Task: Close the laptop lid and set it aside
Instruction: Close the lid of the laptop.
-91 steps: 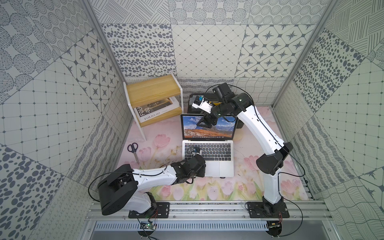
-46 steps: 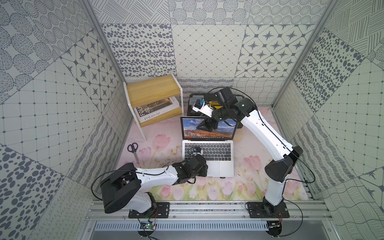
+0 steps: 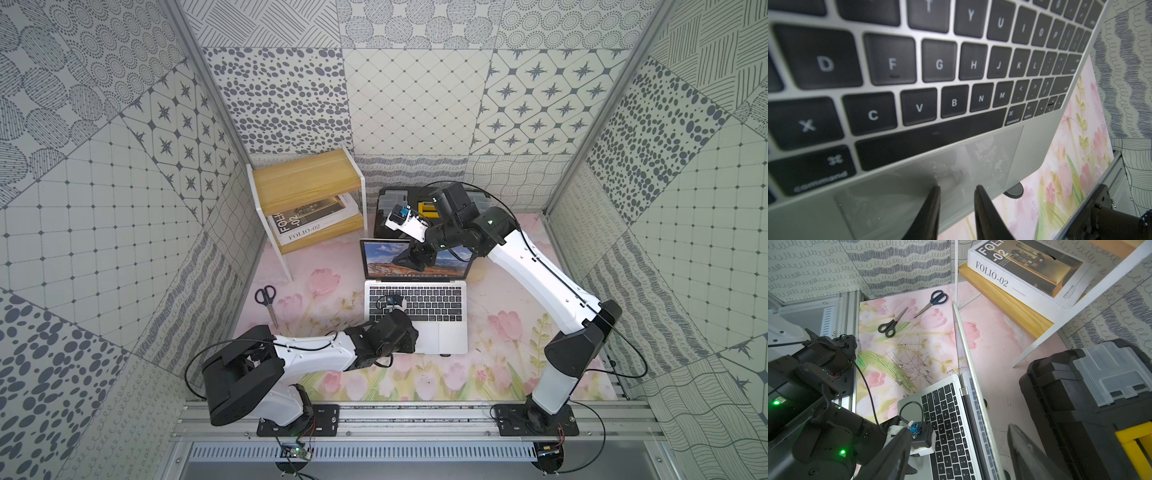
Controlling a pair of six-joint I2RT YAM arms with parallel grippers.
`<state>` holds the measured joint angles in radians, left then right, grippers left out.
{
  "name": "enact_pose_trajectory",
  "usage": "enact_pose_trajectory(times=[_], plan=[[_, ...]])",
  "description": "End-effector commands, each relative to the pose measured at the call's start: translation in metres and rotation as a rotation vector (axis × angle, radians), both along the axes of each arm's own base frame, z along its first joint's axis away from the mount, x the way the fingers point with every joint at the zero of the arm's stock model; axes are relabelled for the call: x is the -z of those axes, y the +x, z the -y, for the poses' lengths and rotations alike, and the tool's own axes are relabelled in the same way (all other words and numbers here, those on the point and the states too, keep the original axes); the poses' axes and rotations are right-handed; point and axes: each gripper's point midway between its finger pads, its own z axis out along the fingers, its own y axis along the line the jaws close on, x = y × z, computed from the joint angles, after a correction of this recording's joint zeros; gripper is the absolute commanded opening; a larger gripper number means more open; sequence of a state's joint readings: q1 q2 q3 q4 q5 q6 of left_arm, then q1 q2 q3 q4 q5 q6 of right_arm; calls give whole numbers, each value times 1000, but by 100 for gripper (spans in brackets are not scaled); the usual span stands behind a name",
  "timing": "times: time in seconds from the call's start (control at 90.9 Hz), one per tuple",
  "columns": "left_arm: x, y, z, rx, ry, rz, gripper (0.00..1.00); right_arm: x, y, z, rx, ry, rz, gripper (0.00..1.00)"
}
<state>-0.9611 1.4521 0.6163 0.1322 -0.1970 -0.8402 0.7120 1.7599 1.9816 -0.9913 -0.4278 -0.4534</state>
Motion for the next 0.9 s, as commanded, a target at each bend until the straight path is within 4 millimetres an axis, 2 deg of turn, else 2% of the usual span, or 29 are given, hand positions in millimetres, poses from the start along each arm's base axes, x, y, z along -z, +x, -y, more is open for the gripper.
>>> enact_pose_trajectory(times=[0.0, 0.363, 0.891], plan=[[48, -11, -68, -121, 304, -70, 32, 24, -26, -3, -13, -38, -120, 77], [49, -11, -68, -126, 295, -71, 32, 26, -36, 2, 1, -23, -133, 77], [53, -14, -72, -146, 289, -84, 33, 41, -55, 11, 10, -22, -221, 75]])
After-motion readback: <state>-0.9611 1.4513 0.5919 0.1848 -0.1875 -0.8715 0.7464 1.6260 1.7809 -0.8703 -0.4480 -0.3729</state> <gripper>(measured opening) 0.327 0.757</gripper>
